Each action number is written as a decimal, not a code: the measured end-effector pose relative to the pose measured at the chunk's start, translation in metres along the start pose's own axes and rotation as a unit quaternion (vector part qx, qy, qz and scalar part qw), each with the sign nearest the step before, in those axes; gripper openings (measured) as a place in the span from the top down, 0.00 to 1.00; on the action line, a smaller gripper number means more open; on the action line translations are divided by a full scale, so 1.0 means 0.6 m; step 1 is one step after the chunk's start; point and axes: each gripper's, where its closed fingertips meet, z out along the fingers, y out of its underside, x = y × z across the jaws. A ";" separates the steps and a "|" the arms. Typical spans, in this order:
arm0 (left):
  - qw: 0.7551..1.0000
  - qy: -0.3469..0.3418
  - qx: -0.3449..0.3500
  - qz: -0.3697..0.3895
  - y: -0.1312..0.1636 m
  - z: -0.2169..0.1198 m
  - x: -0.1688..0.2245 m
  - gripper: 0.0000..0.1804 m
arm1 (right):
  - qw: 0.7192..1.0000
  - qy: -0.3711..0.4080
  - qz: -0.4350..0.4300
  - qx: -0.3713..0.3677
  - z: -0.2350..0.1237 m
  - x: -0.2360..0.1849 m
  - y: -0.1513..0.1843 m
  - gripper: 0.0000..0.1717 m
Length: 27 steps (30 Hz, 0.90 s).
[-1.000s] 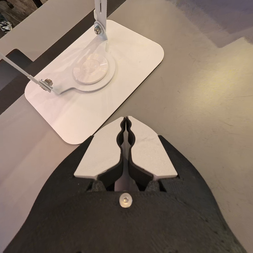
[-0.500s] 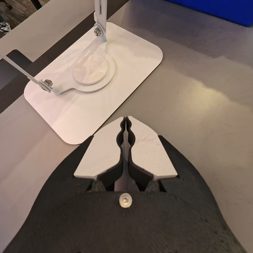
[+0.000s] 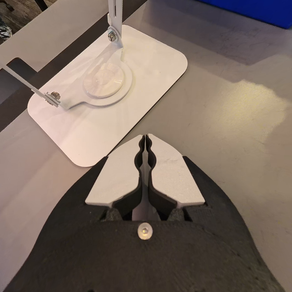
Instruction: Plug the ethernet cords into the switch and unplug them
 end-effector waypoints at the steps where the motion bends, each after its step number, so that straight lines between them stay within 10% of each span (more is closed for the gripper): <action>1: 1.000 0.000 0.000 0.000 0.000 0.000 0.000 1.00 | 1.000 0.001 -0.002 -0.006 0.004 0.002 0.009 0.94; 27: 1.000 -0.003 0.002 0.009 0.000 -0.002 0.002 0.99 | 0.998 0.028 -0.005 -0.051 0.014 0.043 0.077 0.95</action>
